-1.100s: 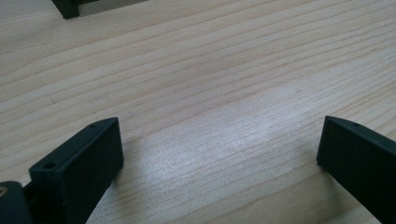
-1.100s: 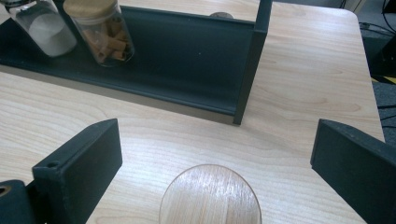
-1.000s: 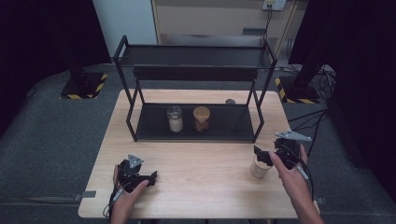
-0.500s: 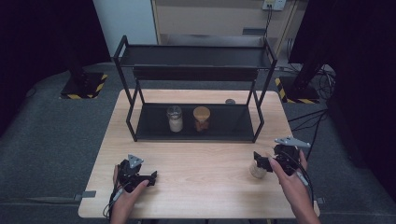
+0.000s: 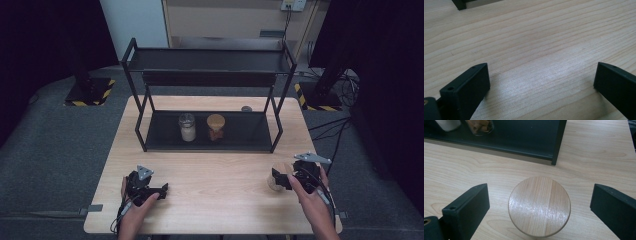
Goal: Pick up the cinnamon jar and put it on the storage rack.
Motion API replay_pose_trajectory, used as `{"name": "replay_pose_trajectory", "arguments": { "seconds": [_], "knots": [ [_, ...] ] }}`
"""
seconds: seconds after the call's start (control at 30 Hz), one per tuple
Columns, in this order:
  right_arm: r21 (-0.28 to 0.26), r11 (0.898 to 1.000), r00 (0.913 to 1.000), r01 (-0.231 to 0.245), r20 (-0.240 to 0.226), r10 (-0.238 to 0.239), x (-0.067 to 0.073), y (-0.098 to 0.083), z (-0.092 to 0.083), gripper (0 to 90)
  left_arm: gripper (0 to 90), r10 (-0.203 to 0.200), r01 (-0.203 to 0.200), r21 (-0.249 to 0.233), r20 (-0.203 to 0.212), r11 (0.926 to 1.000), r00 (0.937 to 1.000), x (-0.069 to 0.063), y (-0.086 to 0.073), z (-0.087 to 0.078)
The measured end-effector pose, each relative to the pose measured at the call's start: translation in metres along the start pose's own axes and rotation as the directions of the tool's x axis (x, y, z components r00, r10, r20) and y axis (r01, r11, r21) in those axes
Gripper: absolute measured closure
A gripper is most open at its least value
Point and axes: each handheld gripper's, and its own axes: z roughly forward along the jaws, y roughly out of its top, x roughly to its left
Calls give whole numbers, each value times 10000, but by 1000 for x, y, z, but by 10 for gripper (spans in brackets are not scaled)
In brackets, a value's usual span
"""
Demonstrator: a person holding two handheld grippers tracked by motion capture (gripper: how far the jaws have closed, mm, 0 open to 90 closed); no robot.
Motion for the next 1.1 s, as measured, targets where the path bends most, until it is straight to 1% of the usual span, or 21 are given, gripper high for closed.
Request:
{"name": "replay_pose_trajectory", "arguments": {
  "seconds": [0.4, 0.53, 0.57, 0.87, 1.0, 1.1],
  "knots": [
    [211, 9997, 10000, -80, -10, 80, -2, -10, 3, 23, 0, -12, 12, -2, -12, 10000, 10000, 0, 0, 0],
    [235, 9997, 10000, -39, -23, 40, -3, -13, 4, 23, 0, -10, 10, -3, -10, 10000, 10000, 0, 0, 0],
    [260, 9996, 9999, -99, -33, 100, -2, -14, 4, 23, 0, -13, 13, -3, -11, 10000, 10000, 0, 0, 0],
    [418, 9991, 9999, -85, -77, 88, 0, -22, 8, 24, 0, -13, 13, -4, -12, 10000, 10000, 0, 0, 0],
    [509, 9985, 9997, -194, -104, 200, 0, -26, 9, 23, 0, -12, 12, -2, -12, 10000, 10000, 0, 0, 0],
    [560, 9983, 9998, -144, -128, 152, 0, -30, 12, 24, 0, -8, 8, 1, -12, 10000, 10000, 0, 0, 0]
  ]
}}
